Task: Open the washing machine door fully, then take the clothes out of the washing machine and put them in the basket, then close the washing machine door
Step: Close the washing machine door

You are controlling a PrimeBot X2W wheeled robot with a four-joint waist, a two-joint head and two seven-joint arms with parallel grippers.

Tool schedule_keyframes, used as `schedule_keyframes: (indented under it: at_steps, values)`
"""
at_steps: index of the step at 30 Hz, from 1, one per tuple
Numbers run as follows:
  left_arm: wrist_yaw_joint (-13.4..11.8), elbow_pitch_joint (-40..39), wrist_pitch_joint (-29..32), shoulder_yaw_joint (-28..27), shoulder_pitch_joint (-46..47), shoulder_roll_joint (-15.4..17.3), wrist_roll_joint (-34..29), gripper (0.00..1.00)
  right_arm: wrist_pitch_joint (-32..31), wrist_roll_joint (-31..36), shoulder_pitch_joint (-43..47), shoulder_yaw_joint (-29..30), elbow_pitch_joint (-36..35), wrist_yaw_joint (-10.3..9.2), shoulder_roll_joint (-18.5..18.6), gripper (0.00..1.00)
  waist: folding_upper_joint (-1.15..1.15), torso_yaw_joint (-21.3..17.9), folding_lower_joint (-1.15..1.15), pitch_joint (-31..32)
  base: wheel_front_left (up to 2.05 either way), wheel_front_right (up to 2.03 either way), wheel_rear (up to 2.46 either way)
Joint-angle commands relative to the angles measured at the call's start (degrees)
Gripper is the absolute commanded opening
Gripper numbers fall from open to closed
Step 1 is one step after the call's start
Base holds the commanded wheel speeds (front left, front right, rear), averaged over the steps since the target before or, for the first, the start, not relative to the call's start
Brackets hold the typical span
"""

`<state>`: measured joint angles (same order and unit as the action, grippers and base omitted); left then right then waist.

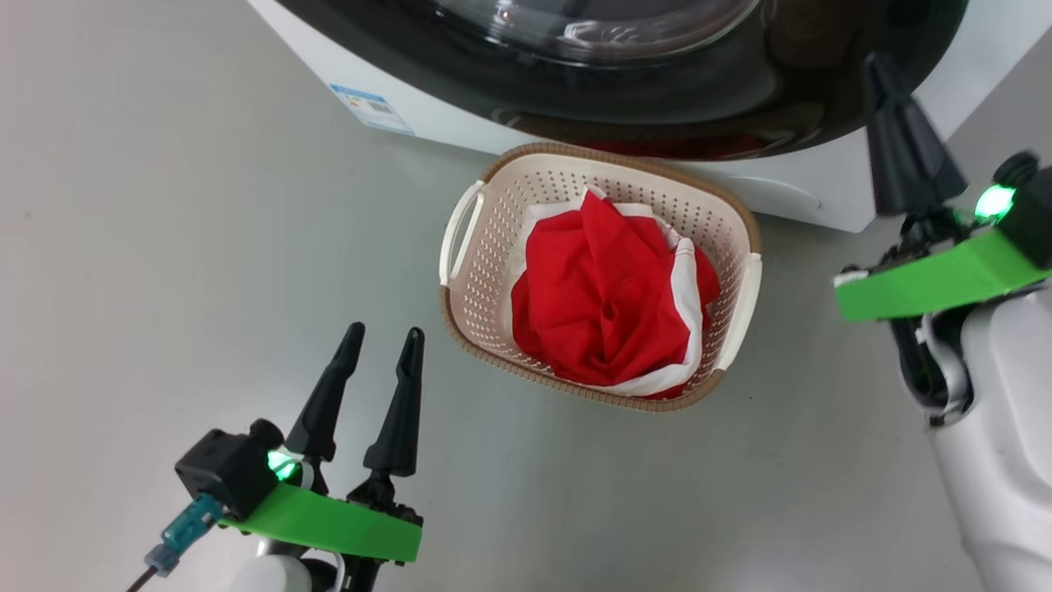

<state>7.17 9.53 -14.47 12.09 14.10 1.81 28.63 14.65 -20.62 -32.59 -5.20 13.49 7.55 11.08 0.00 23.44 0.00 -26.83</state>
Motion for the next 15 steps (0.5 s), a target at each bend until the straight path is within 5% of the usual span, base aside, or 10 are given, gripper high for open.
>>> schedule_keyframes:
  at_steps: [1, 8, 10, 14, 15]
  values:
    - [0.32, -0.91, -0.52, -2.21, -0.92, 1.07, -0.82, 1.00, 0.35, -0.21, 1.74, -1.52, -1.11, -0.06, -0.90, 0.00, 0.00, -0.85, 0.00, 1.12, 0.00, 0.00, 0.00]
    - [0.32, 0.25, -0.52, -3.07, -2.54, 1.07, -2.41, 1.00, 0.35, -0.67, 6.32, -2.81, -0.90, -0.06, -2.09, 0.00, 0.00, -2.91, 0.00, 4.70, 0.00, 0.00, 0.00]
    - [0.32, 0.67, -0.52, -3.37, -3.05, 1.07, -2.88, 1.00, 0.35, -0.80, 7.61, -3.14, -0.92, -0.06, -2.28, 0.07, 0.00, -3.51, 0.00, 5.82, 0.00, 0.00, 0.00]
    - [0.32, 1.40, -0.52, -4.16, -4.21, 1.07, -3.82, 1.00, 0.35, -0.89, 10.36, -3.76, -1.14, -0.06, -2.56, 0.48, 0.00, -4.92, 0.00, 7.97, 0.00, 0.00, 0.00]
    - [0.32, 1.56, -0.52, -4.35, -4.51, 1.07, -4.09, 1.00, 0.35, -0.89, 11.08, -3.72, -1.19, -0.06, -2.64, 0.82, 0.00, -5.30, 0.00, 8.51, 0.00, 0.00, 0.00]
